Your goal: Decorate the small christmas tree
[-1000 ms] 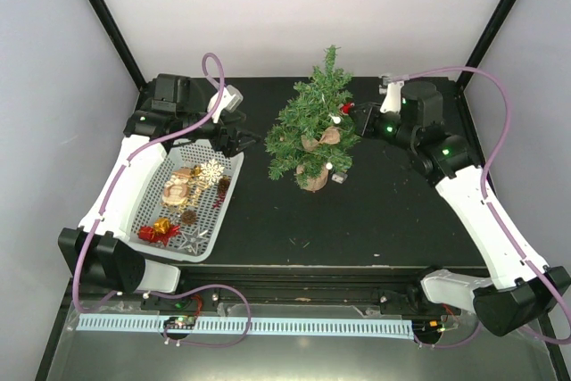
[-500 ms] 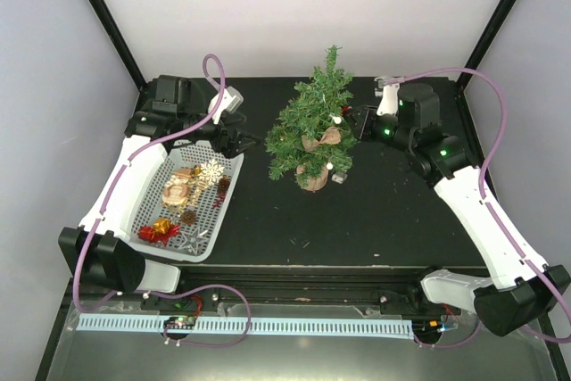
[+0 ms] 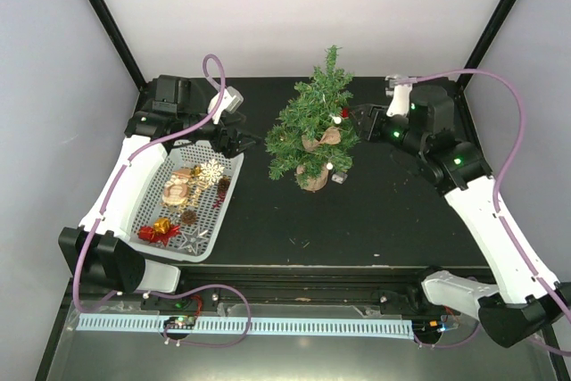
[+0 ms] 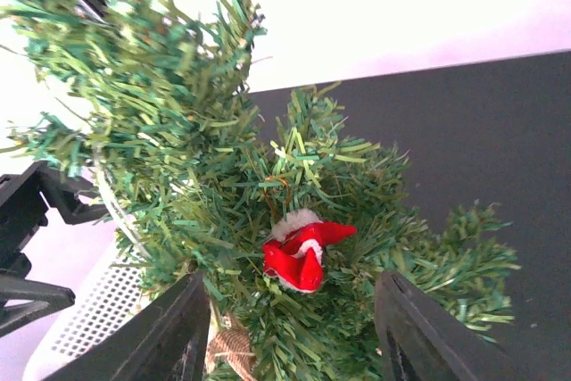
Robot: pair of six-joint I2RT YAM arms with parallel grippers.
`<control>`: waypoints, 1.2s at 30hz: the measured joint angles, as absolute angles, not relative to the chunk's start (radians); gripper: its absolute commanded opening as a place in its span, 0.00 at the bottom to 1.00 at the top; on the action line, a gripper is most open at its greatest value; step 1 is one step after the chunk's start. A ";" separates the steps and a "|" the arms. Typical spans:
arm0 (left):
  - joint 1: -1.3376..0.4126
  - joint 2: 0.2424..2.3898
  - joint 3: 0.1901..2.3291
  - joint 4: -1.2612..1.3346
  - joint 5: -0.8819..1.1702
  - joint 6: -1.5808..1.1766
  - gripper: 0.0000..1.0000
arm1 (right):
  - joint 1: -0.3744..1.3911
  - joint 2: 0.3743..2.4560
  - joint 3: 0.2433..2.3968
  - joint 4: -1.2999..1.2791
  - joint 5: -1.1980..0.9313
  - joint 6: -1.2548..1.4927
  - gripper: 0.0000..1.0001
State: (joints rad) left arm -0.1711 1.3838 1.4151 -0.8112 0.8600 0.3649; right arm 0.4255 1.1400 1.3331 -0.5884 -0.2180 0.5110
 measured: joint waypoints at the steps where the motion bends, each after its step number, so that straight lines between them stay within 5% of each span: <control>1: -0.171 1.384 1.415 -0.811 0.855 0.365 0.99 | 0.426 1.130 1.341 -0.599 -0.207 0.503 0.60; 3: -0.169 1.382 1.415 -0.813 0.846 0.365 0.99 | 0.426 1.111 1.357 -0.622 -0.184 0.495 0.78; 4: -0.167 1.380 1.415 -0.815 0.839 0.366 0.99 | 0.426 1.098 1.365 -0.635 -0.174 0.489 0.97; 5: -0.165 1.374 1.415 -0.817 0.834 0.366 0.99 | 0.426 1.084 1.370 -0.648 -0.163 0.482 1.00; 16: -0.150 1.134 1.512 -0.972 0.762 0.427 0.99 | 0.426 0.792 1.347 -0.816 -0.114 0.385 1.00; 25: -0.122 0.745 1.344 -0.966 0.755 0.407 0.99 | 0.426 0.504 1.328 -0.955 -0.120 0.330 1.00; 36: -0.065 0.557 1.100 -1.009 0.903 0.407 0.99 | 0.426 0.286 1.324 -1.092 -0.171 0.328 1.00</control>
